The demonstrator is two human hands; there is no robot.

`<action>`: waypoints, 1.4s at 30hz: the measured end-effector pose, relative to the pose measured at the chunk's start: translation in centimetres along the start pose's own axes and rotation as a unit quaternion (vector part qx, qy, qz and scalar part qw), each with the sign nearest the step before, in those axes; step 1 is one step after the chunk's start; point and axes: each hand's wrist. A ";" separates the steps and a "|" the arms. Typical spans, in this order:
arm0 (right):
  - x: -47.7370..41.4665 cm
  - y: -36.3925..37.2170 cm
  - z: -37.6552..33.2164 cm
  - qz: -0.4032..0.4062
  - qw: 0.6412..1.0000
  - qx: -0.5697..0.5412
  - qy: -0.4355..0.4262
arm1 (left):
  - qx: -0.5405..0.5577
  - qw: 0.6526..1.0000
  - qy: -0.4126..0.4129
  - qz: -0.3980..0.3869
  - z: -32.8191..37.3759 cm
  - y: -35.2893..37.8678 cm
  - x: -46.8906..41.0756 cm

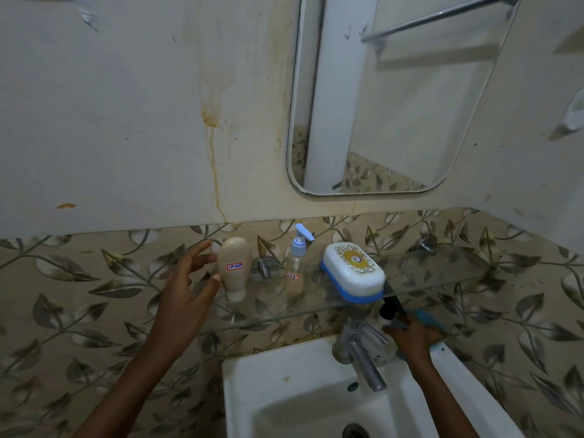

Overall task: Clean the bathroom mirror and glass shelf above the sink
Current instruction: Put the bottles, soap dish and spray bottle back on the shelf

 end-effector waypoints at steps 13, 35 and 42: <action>-1.2 2.0 1.3 0.018 1.000 -0.015 -0.016 | 0.023 1.000 -0.017 -0.002 0.2 -0.3 -0.1; -0.8 2.0 0.9 -0.036 0.993 -0.082 0.073 | 0.038 0.999 -0.016 0.011 0.8 -0.3 -0.2; -0.1 -2.2 1.1 0.078 0.990 -0.082 0.084 | 0.042 0.999 -0.011 0.017 0.7 -0.6 -0.5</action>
Point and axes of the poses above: each hand's wrist, its own x-axis away from the middle knuckle, its own y-axis out of the palm, z = x × y, and after that the axes turned 9 degrees about z, right-handed
